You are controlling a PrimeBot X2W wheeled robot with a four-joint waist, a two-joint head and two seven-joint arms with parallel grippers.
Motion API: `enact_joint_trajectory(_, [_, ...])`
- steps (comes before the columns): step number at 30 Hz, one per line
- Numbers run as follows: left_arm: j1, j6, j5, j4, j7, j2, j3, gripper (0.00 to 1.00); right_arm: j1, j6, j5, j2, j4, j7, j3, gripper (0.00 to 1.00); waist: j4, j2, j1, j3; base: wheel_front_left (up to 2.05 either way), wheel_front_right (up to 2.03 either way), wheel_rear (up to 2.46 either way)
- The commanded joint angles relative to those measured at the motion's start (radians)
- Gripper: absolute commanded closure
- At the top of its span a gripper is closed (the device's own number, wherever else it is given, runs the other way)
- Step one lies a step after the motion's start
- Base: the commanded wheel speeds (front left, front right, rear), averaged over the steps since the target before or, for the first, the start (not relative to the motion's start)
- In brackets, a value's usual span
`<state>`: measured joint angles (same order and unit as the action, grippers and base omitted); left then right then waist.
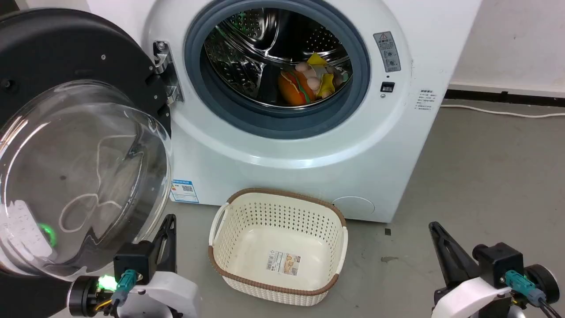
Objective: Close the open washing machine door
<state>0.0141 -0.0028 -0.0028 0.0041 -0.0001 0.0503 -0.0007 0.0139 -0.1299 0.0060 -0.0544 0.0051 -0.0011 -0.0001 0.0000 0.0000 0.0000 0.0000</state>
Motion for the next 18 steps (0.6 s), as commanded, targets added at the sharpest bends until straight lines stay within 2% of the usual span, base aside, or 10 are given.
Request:
enact_joint_trajectory(1, [-0.014,0.003,0.003,-0.004,0.000,0.000,0.001,1.00,-0.014,-0.001,-0.006,0.004,-0.005,0.001,0.000,1.00,0.000,0.0000,0.0000,0.000,0.00,0.00,0.00])
enact_joint_trajectory(18, [-0.014,0.003,0.003,-0.004,0.000,0.000,0.001,1.00,-0.014,-0.001,-0.006,0.004,-0.005,0.001,0.000,1.00,0.000,0.0000,0.0000,0.000,0.00,0.00,0.00])
